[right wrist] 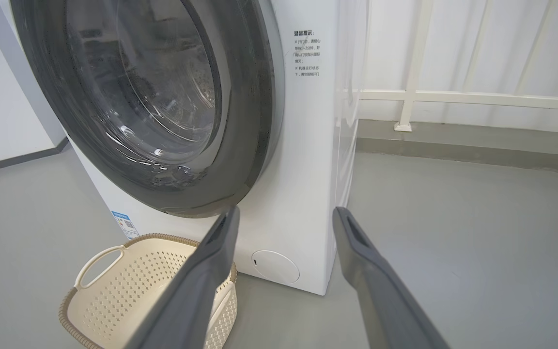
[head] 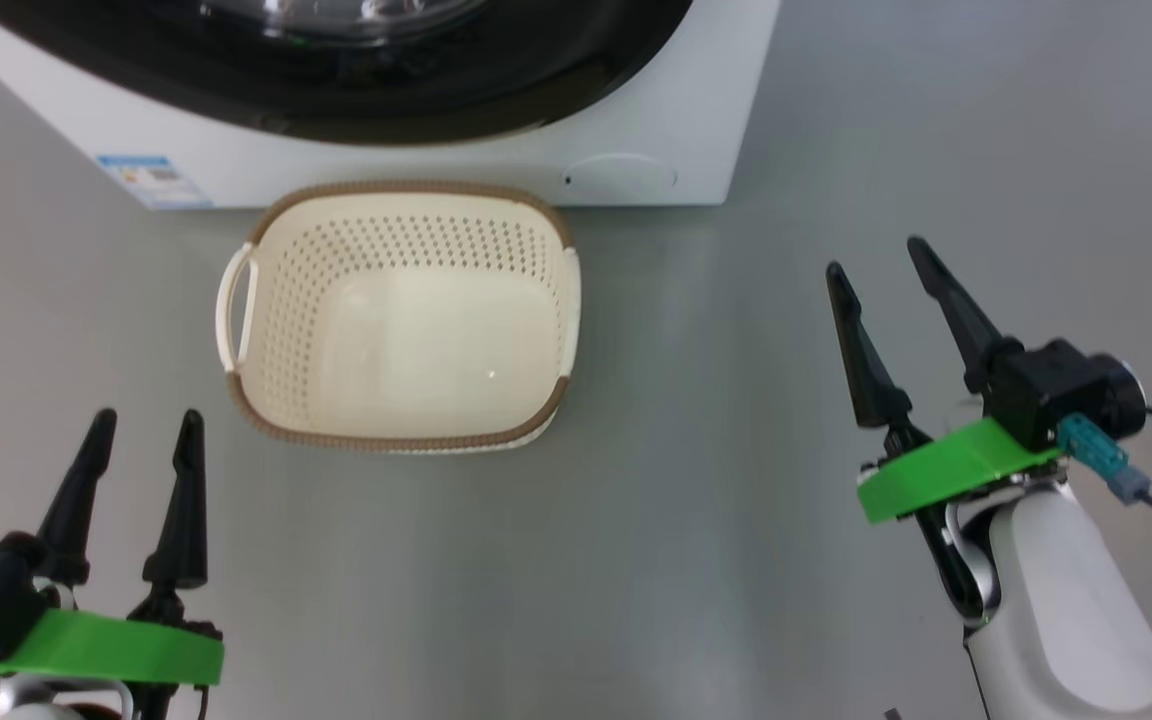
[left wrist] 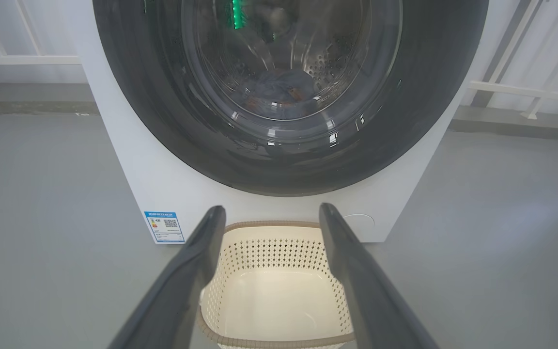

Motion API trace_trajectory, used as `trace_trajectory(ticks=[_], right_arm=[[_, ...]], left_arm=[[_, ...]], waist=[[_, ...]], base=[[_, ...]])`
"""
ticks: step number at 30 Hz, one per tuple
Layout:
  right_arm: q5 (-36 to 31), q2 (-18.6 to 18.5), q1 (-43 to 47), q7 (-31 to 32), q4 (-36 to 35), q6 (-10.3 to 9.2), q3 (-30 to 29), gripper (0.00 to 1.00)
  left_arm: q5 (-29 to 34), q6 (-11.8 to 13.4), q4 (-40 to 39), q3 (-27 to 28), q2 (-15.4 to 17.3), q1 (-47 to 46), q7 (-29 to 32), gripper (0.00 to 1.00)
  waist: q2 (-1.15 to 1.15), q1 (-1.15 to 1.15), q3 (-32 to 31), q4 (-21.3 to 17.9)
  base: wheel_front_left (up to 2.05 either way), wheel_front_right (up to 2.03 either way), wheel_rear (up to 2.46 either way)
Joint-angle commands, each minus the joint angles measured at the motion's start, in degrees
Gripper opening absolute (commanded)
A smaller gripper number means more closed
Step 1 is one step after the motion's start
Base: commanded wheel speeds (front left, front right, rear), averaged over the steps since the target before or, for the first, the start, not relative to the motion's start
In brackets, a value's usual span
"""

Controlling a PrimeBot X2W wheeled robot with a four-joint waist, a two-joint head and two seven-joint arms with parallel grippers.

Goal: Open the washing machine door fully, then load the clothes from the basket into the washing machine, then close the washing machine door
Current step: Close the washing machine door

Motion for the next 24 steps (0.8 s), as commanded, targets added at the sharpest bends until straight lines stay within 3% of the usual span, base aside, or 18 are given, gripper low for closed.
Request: trace_trajectory(ticks=[1, 11, 24], right_arm=[[1.1, 1.0, 2.7, 0.2, -2.2, -0.33, 0.6, 1.00], [2.2, 1.0, 12.4, 0.2, -5.0, -0.33, -1.1, 1.00], [4.0, 1.0, 19.8, 0.2, -7.2, -0.33, -3.2, 1.00]], left_arm=[[0.9, -0.1, -1.1, 2.7, 1.9, 1.1, -0.4, 1.00], [2.9, -0.1, -0.4, 4.2, 0.4, 5.7, -0.4, 1.00], [4.3, -0.1, -0.4, 7.5, -2.6, 10.2, -0.4, 1.00]], waist=[[0.00, 0.00, -4.6, -3.7], [0.00, 0.00, -10.5, -6.7], [0.00, 0.00, -16.9, -7.9]], base=[[0.00, 0.00, 0.00], [0.00, 0.00, 0.00], [0.00, 0.00, 0.00]])
